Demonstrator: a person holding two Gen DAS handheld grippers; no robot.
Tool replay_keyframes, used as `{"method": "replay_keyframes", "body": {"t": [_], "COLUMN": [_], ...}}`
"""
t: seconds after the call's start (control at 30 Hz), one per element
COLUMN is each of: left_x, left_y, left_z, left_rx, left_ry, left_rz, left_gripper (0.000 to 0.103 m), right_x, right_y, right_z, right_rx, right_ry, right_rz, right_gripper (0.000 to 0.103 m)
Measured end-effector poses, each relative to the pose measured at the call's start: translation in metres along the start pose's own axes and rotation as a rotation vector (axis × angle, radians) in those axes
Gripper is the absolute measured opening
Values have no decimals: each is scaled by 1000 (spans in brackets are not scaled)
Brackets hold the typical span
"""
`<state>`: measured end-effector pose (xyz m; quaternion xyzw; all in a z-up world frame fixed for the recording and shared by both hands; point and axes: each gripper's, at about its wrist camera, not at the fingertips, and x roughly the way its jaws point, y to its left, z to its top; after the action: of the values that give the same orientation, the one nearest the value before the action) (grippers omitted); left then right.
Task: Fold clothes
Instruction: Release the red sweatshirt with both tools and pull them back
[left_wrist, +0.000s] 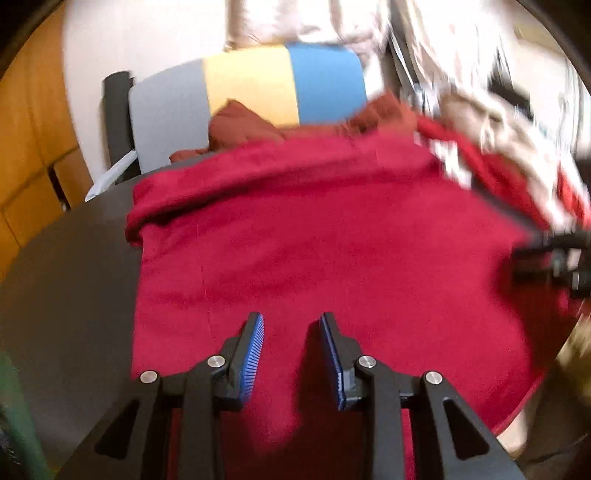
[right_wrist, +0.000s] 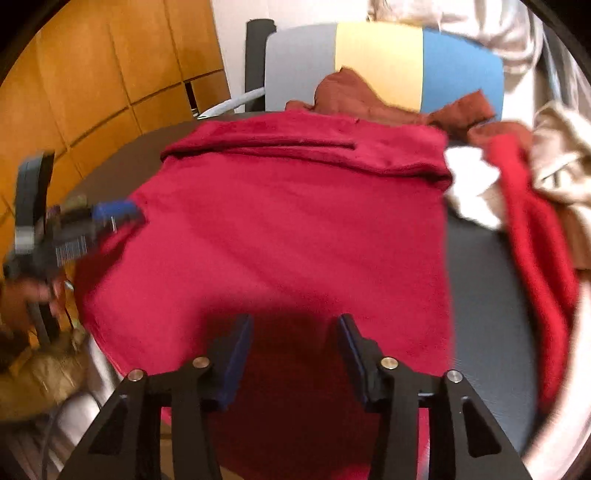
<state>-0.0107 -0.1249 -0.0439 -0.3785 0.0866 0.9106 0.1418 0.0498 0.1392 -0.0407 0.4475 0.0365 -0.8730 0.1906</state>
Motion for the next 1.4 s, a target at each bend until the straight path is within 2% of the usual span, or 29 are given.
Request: {"method": "replay_keyframes", "body": {"t": [0.13, 0.2, 0.27, 0.37, 0.47, 0.53, 0.7, 1.13, 1.4], "left_x": [-7, -14, -21, -31, -34, -34, -30, -38, -45], "left_y": [19, 29, 39, 53, 64, 67, 57, 57, 59], "left_z": [-13, -16, -20, -25, -31, -35, -40, -50, -61], "left_rx": [-70, -130, -190, -280, -353, -370, -335, -338, -367], "left_ry": [22, 33, 45, 62, 96, 114, 126, 138, 155], "left_rz": [0, 17, 34, 59, 147, 196, 235, 255, 232], "left_gripper": [35, 34, 34, 34, 34, 34, 34, 34, 34], "right_x": [-6, -14, -21, -35, -45, -46, -47, -41, -41], "right_y": [-3, -11, -20, -36, -55, -68, -80, -57, -52], "right_z": [-18, -27, -31, -36, -41, -45, -55, -56, -56], "right_rx": [-60, -37, 5, 116, 227, 289, 370, 279, 249], "right_ry": [3, 3, 1, -26, -47, -43, -29, -15, -13], "right_rz": [-43, -38, -24, 5, 21, 20, 37, 36, 32], "right_gripper": [48, 48, 49, 57, 64, 64, 64, 71, 72]}}
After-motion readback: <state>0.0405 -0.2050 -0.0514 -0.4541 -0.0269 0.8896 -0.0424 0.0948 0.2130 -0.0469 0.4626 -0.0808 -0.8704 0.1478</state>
